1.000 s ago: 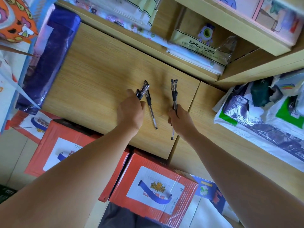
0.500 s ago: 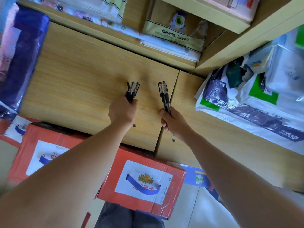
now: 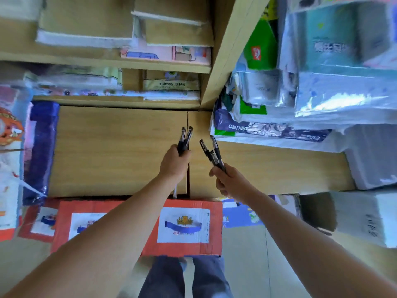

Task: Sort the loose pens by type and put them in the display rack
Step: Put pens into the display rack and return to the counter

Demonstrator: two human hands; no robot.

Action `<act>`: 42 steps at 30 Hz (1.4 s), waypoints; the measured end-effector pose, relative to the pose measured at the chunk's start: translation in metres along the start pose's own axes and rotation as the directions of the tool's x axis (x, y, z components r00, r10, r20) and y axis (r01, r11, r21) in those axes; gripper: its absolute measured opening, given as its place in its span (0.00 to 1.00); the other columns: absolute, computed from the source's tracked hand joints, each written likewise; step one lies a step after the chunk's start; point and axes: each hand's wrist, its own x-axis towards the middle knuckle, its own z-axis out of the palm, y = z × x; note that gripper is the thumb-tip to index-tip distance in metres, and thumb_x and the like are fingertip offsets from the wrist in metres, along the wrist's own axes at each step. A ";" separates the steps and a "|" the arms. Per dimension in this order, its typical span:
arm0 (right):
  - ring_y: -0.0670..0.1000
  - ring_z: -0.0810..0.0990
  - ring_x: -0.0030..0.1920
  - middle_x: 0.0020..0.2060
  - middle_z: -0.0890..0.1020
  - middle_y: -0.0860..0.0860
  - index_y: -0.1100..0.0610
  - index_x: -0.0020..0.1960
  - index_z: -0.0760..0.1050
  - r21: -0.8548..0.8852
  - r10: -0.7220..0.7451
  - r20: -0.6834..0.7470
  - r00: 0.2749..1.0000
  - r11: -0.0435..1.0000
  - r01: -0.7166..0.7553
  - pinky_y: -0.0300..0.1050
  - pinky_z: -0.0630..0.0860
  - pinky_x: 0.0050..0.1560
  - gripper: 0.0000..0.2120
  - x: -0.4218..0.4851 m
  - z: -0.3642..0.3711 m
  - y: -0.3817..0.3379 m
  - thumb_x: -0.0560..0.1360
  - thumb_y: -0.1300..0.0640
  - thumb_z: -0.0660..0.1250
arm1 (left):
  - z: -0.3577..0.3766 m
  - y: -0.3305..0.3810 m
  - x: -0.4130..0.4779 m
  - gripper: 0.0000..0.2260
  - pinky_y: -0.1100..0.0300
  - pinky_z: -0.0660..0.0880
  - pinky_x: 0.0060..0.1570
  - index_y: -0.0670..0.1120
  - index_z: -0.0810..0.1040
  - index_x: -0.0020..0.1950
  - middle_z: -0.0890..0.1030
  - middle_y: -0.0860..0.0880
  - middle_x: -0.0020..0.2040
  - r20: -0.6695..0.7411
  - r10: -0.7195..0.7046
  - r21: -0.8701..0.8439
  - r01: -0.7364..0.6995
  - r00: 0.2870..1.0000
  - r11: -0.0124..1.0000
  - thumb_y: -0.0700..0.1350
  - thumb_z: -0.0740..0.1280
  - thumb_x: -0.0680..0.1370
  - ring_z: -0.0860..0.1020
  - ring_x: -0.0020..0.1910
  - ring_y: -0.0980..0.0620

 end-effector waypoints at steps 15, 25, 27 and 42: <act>0.49 0.61 0.26 0.29 0.63 0.52 0.57 0.46 0.68 -0.027 0.020 0.049 0.999 0.999 -0.018 0.38 0.60 0.25 0.10 -0.233 -0.114 0.027 0.83 0.55 0.55 | 0.120 0.135 -0.186 0.09 0.62 0.66 0.27 0.45 0.74 0.47 0.76 0.48 0.35 0.348 0.058 0.215 -0.140 0.936 0.967 0.50 0.61 0.81 0.78 0.29 0.51; 0.49 0.64 0.25 0.30 0.64 0.52 0.57 0.46 0.66 -0.161 0.031 0.016 0.999 0.986 -0.029 0.39 0.63 0.27 0.11 -0.380 -0.255 0.103 0.83 0.53 0.53 | 0.278 0.179 -0.308 0.08 0.65 0.62 0.22 0.44 0.72 0.49 0.84 0.42 0.47 0.465 0.066 0.264 -0.210 0.883 0.941 0.49 0.64 0.80 0.78 0.26 0.48; 0.50 0.64 0.26 0.29 0.65 0.52 0.56 0.44 0.65 -0.162 0.012 -0.029 1.000 0.987 -0.016 0.40 0.62 0.28 0.13 -0.401 -0.285 0.118 0.84 0.51 0.52 | 0.313 0.186 -0.325 0.08 0.66 0.63 0.19 0.43 0.73 0.50 0.84 0.41 0.48 0.485 0.076 0.271 -0.232 0.871 0.934 0.48 0.64 0.80 0.77 0.25 0.49; 0.51 0.65 0.31 0.31 0.66 0.50 0.56 0.45 0.68 0.016 -0.022 -0.310 0.950 0.999 0.028 0.42 0.65 0.33 0.13 -0.451 -0.459 0.187 0.83 0.50 0.52 | 0.506 0.269 -0.367 0.20 0.64 0.62 0.19 0.43 0.62 0.70 0.80 0.44 0.42 0.667 0.097 0.411 -0.474 0.739 0.779 0.49 0.60 0.82 0.77 0.22 0.54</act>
